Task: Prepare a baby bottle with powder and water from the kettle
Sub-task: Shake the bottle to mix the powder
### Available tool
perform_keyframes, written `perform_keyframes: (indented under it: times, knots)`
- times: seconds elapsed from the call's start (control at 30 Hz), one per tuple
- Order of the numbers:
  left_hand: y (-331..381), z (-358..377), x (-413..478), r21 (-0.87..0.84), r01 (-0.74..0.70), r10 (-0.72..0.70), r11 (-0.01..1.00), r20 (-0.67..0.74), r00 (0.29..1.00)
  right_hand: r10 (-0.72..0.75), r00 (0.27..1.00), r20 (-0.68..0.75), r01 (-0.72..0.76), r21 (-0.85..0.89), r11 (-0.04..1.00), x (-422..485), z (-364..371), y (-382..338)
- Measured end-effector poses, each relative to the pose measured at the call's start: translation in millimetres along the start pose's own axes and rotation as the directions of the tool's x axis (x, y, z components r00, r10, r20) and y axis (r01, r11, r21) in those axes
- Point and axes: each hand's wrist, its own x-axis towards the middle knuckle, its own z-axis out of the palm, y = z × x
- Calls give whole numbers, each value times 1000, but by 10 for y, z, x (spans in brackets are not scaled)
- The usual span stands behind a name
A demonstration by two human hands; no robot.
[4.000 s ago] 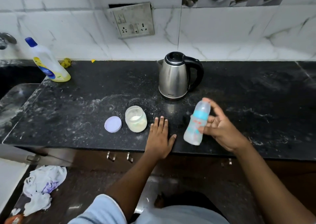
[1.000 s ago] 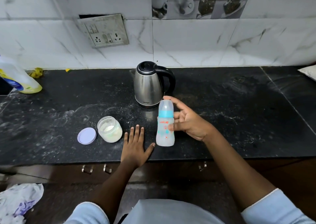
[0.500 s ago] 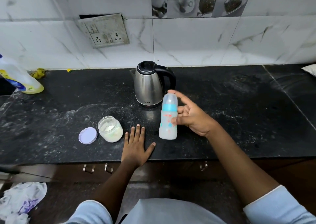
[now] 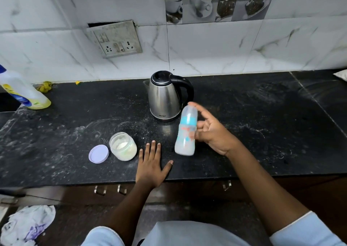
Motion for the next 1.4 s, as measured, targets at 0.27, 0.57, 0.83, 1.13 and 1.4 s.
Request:
perform_keyframes:
  times: [0.27,0.57,0.83,1.13,1.4]
  knots:
    - [20,-19,5,-15,1,-1,1000,-4,1000,8,999,-50,-5,57,998,-8,-9,-16]
    - [33,-32,0,-14,2,-2,1000,-8,1000,-26,978,-205,51,119,992,-32,-106,-18]
    - [32,-33,14,-12,2,-2,1000,-2,1000,-4,993,-118,12,63,998,-92,-118,63]
    - [19,-29,-3,-16,4,-3,1000,3,1000,17,1000,2,-17,-11,1000,-34,-55,59]
    - [16,-24,5,-31,-6,6,1000,-12,1000,-17,997,-70,21,48,999,-30,-90,3]
